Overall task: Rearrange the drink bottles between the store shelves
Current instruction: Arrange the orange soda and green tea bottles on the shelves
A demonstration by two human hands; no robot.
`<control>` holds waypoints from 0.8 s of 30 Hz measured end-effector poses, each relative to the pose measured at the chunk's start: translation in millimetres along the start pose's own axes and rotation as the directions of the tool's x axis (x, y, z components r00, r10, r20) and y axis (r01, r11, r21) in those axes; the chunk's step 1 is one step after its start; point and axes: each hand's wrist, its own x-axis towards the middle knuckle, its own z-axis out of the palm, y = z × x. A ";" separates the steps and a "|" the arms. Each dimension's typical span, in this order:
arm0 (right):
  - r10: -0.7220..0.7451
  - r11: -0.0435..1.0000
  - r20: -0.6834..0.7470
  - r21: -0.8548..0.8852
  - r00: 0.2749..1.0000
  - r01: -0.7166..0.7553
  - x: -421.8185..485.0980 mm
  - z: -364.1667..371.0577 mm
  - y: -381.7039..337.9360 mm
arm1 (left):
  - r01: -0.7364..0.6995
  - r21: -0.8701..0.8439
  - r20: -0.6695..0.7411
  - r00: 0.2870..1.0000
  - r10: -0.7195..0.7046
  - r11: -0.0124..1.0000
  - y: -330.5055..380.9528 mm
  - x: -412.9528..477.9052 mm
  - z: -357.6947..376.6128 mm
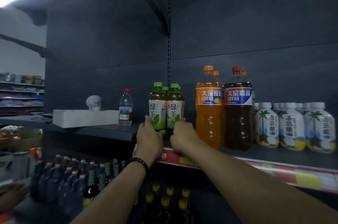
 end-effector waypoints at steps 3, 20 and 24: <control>-0.131 0.991 -0.025 -0.026 0.991 0.131 -16.8 -16.7 11.5 | -0.057 0.039 -0.013 0.998 0.057 0.998 0.1 -22.0 -12.1; -0.285 0.954 -0.089 -0.128 0.954 0.273 -240.5 -102.7 225.7 | -0.388 -0.059 0.421 0.826 0.375 0.920 63.4 -272.7 58.7; -0.192 0.981 -0.170 -0.070 0.966 0.183 -245.0 -122.7 255.7 | -0.455 -0.123 0.255 0.844 0.471 0.882 94.9 -270.0 69.5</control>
